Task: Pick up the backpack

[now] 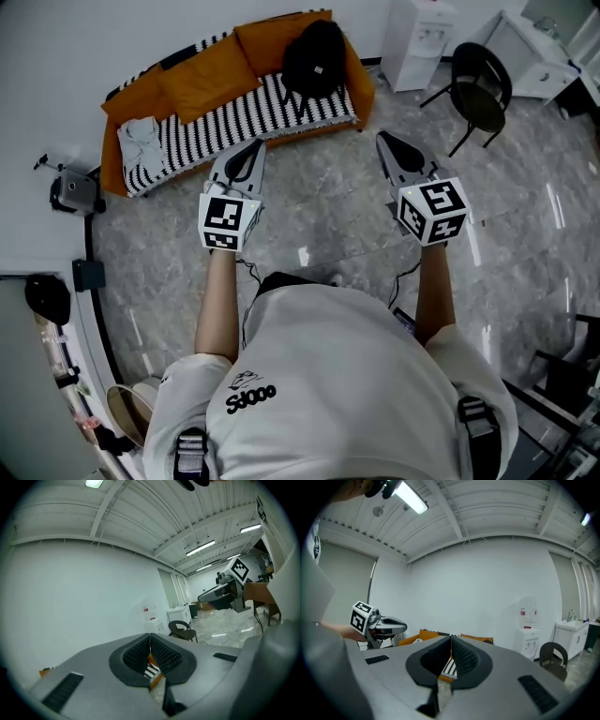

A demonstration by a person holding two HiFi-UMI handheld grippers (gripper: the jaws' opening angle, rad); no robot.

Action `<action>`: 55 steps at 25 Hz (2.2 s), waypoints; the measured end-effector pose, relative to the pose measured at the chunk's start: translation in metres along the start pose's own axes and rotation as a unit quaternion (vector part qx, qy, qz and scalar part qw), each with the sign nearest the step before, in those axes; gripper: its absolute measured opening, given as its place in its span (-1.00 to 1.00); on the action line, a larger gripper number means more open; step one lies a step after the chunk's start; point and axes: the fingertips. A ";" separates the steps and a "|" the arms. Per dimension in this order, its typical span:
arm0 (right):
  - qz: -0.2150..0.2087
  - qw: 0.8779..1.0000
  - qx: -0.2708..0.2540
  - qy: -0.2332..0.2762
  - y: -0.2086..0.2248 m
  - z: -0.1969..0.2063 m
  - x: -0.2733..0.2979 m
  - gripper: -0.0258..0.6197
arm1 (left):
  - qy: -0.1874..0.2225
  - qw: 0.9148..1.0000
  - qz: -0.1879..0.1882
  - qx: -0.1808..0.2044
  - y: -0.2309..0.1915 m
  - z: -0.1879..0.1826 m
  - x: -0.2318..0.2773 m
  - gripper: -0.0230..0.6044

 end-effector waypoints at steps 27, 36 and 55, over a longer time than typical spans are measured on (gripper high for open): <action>0.007 0.999 0.026 -0.024 0.060 0.020 0.003 -0.82 | -0.010 1.000 0.019 -0.009 0.030 -0.001 0.065 -0.85; 0.013 0.999 0.018 -0.024 0.073 0.011 0.078 -0.82 | -0.007 0.999 0.030 -0.017 -0.037 0.018 0.124 -0.85; 0.047 0.998 0.019 -0.032 0.118 -0.029 0.293 -0.82 | -0.011 0.996 0.082 -0.029 -0.205 0.040 0.283 -0.85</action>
Point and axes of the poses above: the fingertips, and each gripper's own axes: x forward along the fingers, y to its right, z out of its underside, and after that the axes turned 6 degrees about z, right-handed
